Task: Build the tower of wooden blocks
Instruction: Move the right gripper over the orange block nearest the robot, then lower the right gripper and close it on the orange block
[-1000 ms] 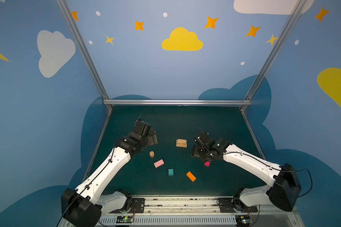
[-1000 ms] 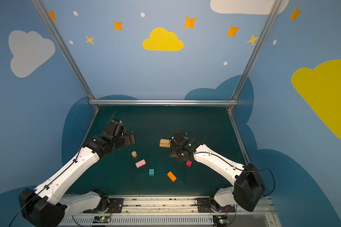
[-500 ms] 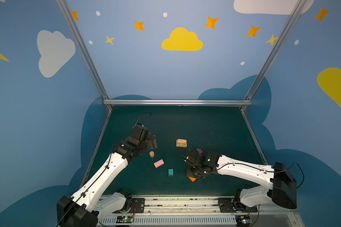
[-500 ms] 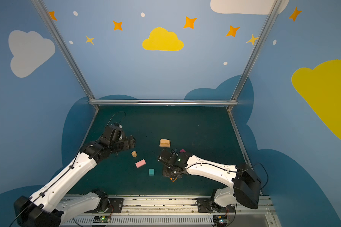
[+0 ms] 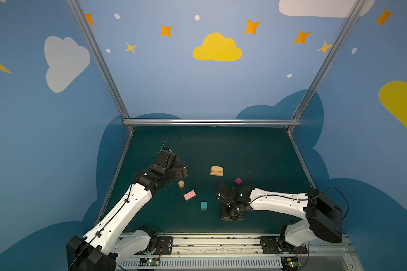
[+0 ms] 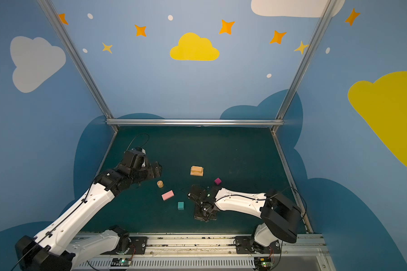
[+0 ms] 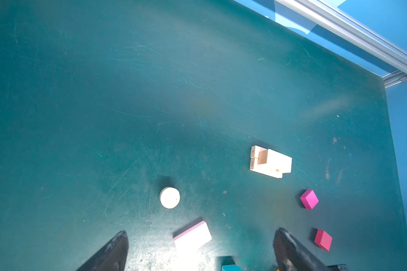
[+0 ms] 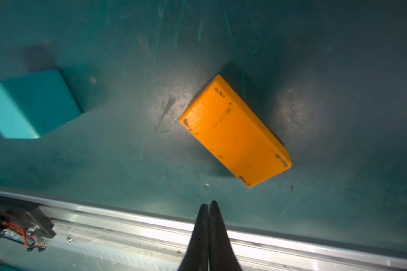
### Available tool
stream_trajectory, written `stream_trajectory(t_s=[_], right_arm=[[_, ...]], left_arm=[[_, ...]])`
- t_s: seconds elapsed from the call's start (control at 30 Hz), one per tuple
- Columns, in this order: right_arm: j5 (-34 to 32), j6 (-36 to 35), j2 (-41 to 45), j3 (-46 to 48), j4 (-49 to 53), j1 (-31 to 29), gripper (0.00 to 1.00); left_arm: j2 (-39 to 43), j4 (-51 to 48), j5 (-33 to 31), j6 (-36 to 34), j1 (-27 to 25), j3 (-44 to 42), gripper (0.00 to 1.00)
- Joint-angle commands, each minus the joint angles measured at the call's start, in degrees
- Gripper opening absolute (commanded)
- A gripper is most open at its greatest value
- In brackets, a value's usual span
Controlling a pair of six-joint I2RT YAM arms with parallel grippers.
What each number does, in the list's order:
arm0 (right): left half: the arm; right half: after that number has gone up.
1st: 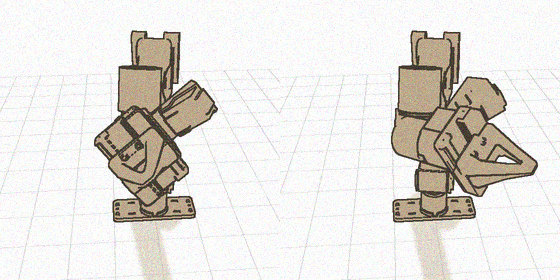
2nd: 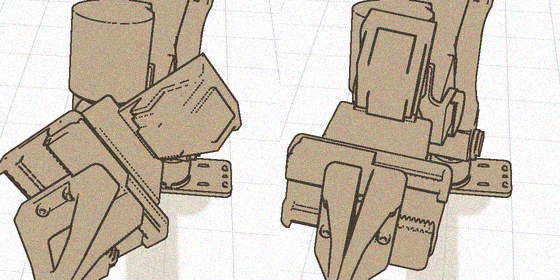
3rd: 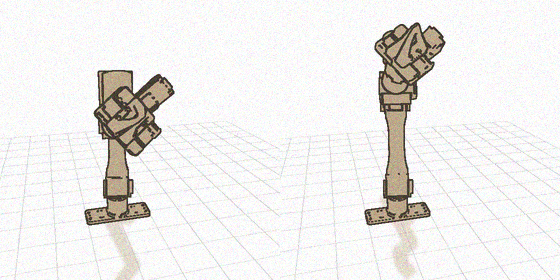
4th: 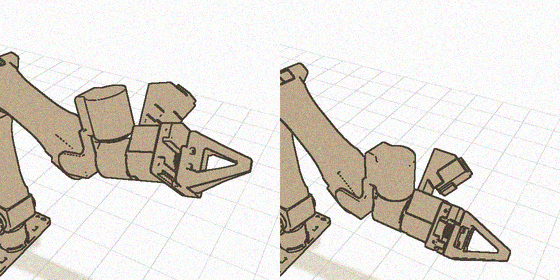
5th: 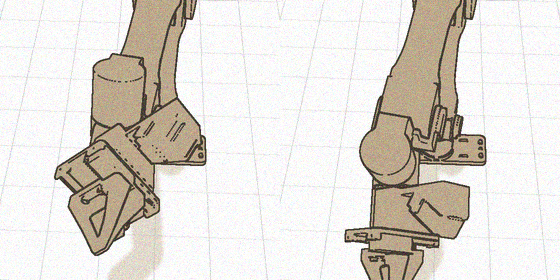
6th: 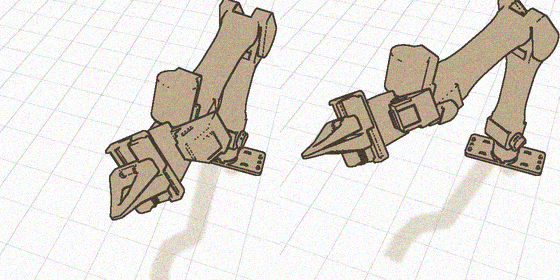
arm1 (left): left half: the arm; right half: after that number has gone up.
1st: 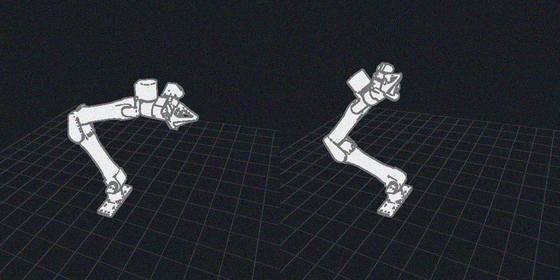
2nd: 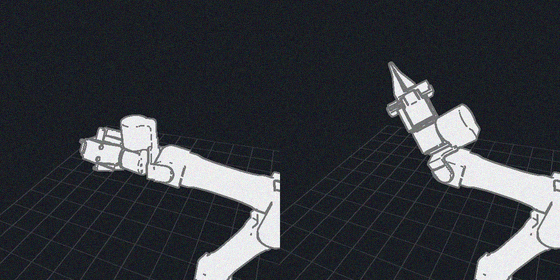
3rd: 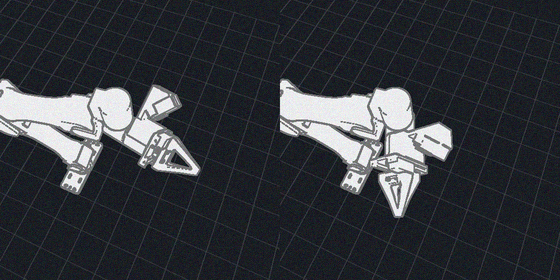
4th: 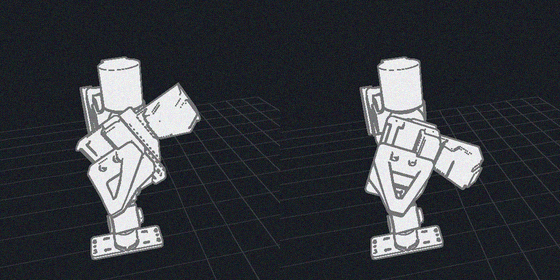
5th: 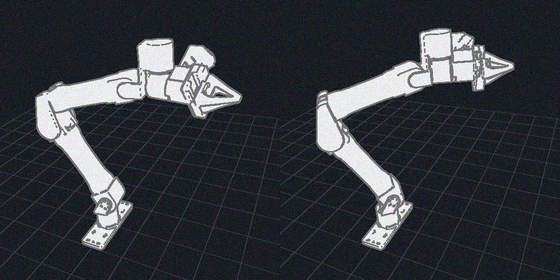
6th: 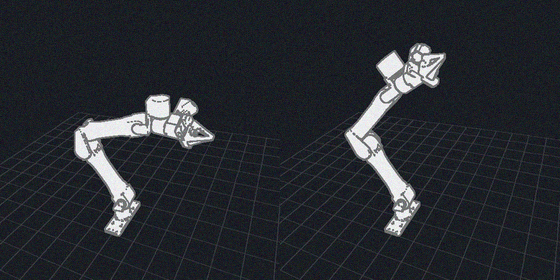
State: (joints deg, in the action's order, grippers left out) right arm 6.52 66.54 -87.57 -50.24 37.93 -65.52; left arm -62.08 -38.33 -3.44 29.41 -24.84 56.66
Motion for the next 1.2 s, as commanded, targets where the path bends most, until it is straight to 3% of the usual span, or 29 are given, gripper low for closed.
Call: stream_trajectory(t_s=[0.0, 0.87, 1.17], right_arm=[[-0.19, -0.87, -1.06, 1.08, -0.24, 0.36, 0.0], [-4.84, -6.98, 2.51, 3.96, -0.41, 9.97, 0.0], [-7.65, -8.18, 6.24, 0.95, 8.6, 8.82, 0.0]], left_arm=[[-0.61, -0.02, 0.1, 0.33, 0.22, 0.27, 0.96], [-1.73, -0.7, -0.95, -0.67, 0.22, 1.11, 0.96], [-0.94, -0.95, -1.22, -0.91, 0.23, 0.97, 0.96]])
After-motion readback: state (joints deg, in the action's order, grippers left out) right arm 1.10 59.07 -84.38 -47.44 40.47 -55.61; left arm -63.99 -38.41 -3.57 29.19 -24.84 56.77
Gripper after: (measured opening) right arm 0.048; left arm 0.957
